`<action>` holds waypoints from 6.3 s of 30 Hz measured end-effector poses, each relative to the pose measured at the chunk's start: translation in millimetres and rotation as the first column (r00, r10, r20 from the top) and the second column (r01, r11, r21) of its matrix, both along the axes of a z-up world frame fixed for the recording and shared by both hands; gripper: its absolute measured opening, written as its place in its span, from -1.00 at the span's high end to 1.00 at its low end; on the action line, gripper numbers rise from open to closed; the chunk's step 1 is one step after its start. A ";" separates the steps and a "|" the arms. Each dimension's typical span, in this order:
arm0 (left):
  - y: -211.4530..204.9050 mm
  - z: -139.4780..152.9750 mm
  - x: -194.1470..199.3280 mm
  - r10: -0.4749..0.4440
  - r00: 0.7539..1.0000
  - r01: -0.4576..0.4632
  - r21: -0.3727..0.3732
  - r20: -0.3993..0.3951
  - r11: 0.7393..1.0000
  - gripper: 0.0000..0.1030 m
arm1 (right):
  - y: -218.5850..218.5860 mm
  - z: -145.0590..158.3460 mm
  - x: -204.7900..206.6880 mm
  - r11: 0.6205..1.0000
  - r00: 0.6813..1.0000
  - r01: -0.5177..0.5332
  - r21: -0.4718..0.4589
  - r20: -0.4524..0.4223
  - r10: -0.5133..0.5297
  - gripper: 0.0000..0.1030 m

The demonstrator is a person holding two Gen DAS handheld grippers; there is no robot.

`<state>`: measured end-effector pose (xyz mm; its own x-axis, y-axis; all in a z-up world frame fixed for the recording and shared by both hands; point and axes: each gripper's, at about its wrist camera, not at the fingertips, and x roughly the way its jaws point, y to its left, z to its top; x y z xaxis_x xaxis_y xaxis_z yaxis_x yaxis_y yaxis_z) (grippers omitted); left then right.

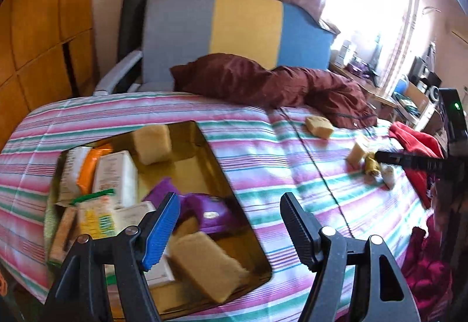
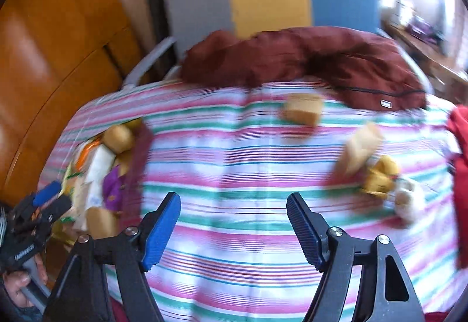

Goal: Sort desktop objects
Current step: 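Move both grippers back toward the socks and sponges on the bedspread, then grasp a yellow sponge with the left gripper while the right grasps the white sock, then carry the sponge and white sock to the tray and release them, then move both grippers back toward the last sponge and yellow sock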

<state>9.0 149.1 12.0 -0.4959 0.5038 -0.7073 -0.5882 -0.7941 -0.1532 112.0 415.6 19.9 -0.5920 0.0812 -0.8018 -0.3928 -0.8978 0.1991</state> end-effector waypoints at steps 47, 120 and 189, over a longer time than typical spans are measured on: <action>212.0 -41.3 28.8 -0.389 0.912 0.402 -0.105 0.129 0.909 -0.40 | 205.9 -70.1 75.6 0.901 0.896 0.426 -0.082 0.177 -0.407 -0.09; 88.1 21.2 30.5 -0.128 0.985 0.122 -0.061 -0.112 0.991 0.32 | 135.5 -24.7 38.2 0.963 0.980 0.190 0.190 0.022 -0.198 -0.09; -20.7 17.0 -9.4 0.070 0.994 -0.071 -0.014 -0.079 0.997 -0.11 | -95.1 -10.6 -54.8 0.965 0.965 -0.261 0.005 -0.027 0.261 -0.58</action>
